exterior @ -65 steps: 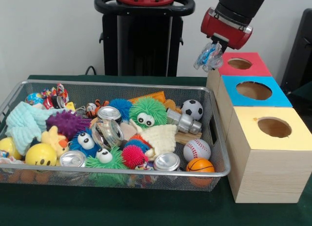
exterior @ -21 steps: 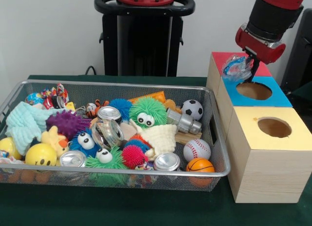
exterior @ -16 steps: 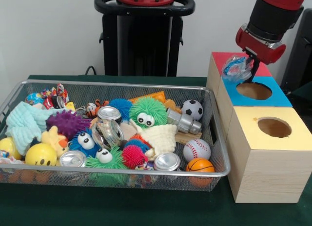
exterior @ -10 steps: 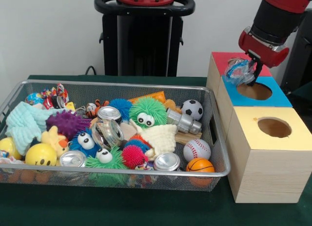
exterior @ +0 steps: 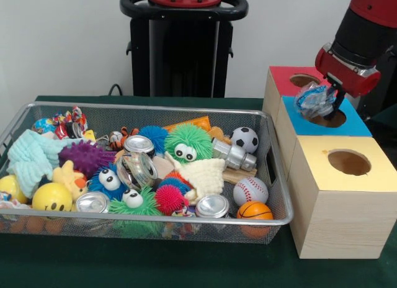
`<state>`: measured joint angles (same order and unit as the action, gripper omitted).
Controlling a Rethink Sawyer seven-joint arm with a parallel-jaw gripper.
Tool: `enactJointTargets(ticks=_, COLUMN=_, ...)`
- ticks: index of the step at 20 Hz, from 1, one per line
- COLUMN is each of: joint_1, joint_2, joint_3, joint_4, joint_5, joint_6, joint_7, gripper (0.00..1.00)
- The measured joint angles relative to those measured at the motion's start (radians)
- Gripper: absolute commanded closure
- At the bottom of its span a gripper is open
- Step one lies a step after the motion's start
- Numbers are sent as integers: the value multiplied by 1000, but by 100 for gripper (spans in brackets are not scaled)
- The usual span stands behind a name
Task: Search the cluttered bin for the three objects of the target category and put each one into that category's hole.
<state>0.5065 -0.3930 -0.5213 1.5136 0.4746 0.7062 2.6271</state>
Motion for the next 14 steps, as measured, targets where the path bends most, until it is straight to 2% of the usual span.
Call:
enactJointTargets(ticks=9, joint_1=1, joint_2=19, joint_3=0, joint_4=-18, joint_5=20, joint_6=8, joint_7=47, gripper=100)
enactJointTargets(ticks=10, joint_1=1, joint_2=20, joint_3=0, joint_4=-19, joint_5=24, joint_6=8, joint_7=47, gripper=0)
enactJointTargets(ticks=14, joint_1=1, joint_2=24, joint_3=-6, joint_4=-18, joint_5=23, joint_6=11, joint_7=47, gripper=0)
